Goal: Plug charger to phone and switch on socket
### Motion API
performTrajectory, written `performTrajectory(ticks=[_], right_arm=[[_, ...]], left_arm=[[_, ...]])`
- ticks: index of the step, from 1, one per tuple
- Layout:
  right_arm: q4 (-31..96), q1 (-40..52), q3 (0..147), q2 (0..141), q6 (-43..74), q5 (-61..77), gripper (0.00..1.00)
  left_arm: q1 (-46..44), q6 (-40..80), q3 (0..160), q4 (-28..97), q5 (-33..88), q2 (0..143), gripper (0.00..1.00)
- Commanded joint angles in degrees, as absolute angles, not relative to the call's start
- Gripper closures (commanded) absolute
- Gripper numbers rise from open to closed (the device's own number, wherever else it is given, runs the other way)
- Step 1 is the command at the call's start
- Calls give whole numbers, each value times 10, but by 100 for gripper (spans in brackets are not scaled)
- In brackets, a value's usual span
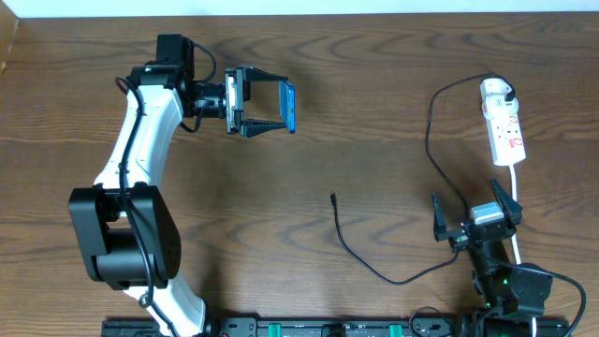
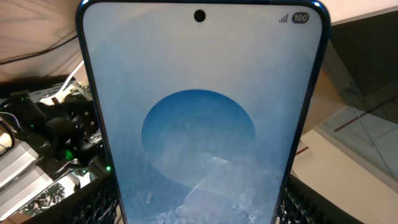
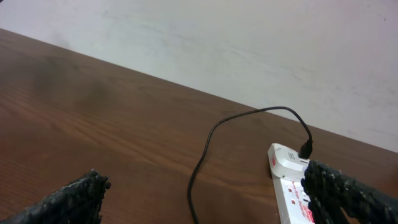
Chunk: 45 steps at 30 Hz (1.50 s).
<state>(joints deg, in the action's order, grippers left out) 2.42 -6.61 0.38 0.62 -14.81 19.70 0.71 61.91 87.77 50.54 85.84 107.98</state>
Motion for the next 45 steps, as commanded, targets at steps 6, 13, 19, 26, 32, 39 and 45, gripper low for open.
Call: performTrajectory(ticks=[6, 13, 19, 26, 32, 39, 45], right_arm=[[28, -63, 3, 4, -155, 197, 1], [28, -63, 3, 4, -155, 196, 1], [28, -63, 3, 4, -155, 197, 1], [28, -63, 3, 4, -155, 197, 1], [28, -63, 3, 4, -155, 197, 1], [28, -63, 3, 4, -155, 197, 1], [28, -63, 3, 4, -155, 197, 1]], left_arm=[[10, 620, 881, 505, 893, 1063, 93], [10, 615, 881, 505, 893, 1063, 93], [10, 603, 881, 485, 834, 1063, 92], [10, 557, 881, 486, 701, 1063, 93], [10, 510, 880, 507, 560, 1063, 93], [10, 510, 880, 553, 385, 1063, 93], [10, 510, 880, 570, 338, 1063, 93]])
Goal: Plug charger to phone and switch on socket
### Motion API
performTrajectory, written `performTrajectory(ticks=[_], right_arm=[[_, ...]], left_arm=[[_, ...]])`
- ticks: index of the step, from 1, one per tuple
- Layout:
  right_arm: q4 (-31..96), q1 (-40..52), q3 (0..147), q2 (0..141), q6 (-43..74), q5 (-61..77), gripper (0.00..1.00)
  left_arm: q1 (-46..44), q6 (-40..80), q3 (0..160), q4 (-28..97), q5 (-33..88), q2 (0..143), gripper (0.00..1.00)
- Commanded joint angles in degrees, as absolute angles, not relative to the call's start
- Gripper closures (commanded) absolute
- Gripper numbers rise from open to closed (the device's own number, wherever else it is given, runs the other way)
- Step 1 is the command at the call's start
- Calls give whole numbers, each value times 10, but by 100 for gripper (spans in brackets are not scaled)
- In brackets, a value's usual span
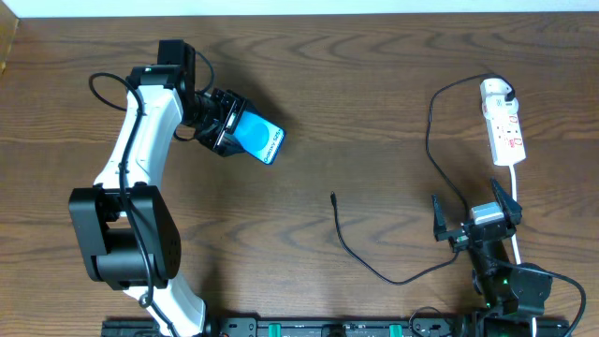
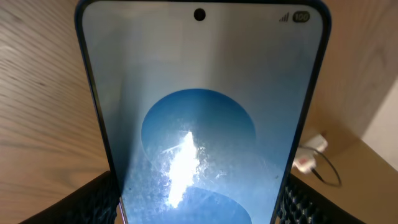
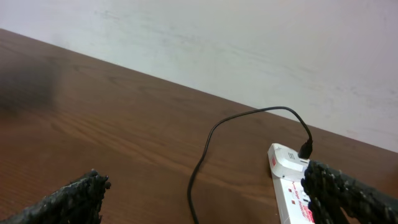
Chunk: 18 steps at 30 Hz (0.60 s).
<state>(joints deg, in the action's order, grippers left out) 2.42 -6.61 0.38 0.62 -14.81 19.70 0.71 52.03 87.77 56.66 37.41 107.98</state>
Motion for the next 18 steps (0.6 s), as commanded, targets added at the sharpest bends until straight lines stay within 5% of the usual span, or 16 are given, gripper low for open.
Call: performTrajectory(ticks=[1, 18], right_arm=[[28, -63, 3, 4, -155, 197, 1], [0, -63, 3, 4, -164, 201, 1]], left_arm=[[10, 510, 880, 570, 338, 1063, 93], [10, 510, 880, 569, 357, 1063, 93]])
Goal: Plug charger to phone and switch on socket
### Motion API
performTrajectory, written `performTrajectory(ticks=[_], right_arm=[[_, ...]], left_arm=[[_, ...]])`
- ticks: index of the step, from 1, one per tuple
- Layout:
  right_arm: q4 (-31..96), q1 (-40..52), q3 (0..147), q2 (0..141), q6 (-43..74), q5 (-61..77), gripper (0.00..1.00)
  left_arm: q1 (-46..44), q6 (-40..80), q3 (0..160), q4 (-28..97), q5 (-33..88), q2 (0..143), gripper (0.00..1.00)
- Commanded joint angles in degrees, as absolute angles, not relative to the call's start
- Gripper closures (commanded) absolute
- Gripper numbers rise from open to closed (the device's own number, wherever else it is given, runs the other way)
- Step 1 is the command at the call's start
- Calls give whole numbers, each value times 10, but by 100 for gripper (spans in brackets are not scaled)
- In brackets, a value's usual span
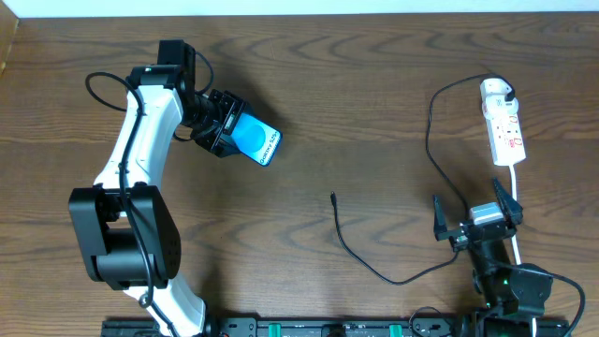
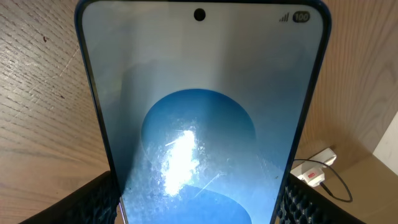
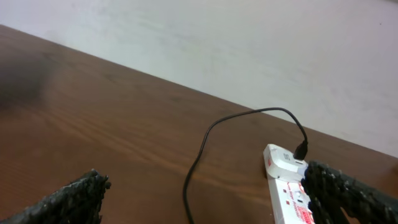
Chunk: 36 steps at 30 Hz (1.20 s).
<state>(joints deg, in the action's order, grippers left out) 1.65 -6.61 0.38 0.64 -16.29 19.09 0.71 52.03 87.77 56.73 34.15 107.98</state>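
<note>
My left gripper [image 1: 225, 131] is shut on a blue phone [image 1: 257, 142], its lit screen facing up and tilted toward the table; the phone [image 2: 199, 118] fills the left wrist view between the black pads [image 2: 93, 202]. A black charger cable [image 1: 360, 257] lies on the table with its free plug end [image 1: 333, 197] mid-table. The cable runs to a white adapter [image 1: 496, 90] seated in the white socket strip [image 1: 507, 136] at the far right. My right gripper [image 1: 474, 227] stands open near the front right, with the strip [image 3: 289, 193] and cable [image 3: 199, 162] ahead of it.
The brown wooden table [image 1: 374, 112] runs to a pale wall at its far edge. A black rail with connectors [image 1: 309, 328] lies along the near edge. The strip's own white lead [image 1: 517, 201] passes beside my right arm.
My left gripper has shifted slightly left and tipped the phone a little more toward the table. The right arm, cable and strip stay where they were.
At first my left gripper held the phone on edge above the back left of the table, screen facing sideways. Then the phone was turned screen-up and angled down to the right. It now sits slightly lower and further left, and the right gripper has stayed open.
</note>
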Motion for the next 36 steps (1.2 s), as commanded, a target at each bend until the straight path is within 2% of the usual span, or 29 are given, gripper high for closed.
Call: performTrajectory(ticks=[1, 6, 14, 17, 26, 30, 36], right_arm=[[-7, -63, 3, 4, -152, 201, 1], [-6, -63, 11, 4, -70, 196, 1], [82, -63, 104, 24, -61, 117, 1], [131, -63, 171, 74, -69, 104, 1], [217, -63, 383, 329, -58, 142, 1], [264, -63, 493, 471, -1, 210, 1], [324, -63, 636, 695, 62, 400, 1]], left_arm=[[10, 510, 880, 569, 357, 1063, 93], [10, 510, 880, 569, 369, 1063, 93], [10, 510, 880, 563, 371, 1063, 93], [10, 510, 880, 561, 371, 1063, 93], [10, 510, 880, 552, 371, 1063, 93], [10, 510, 880, 550, 371, 1063, 93], [10, 511, 880, 550, 371, 1063, 93]])
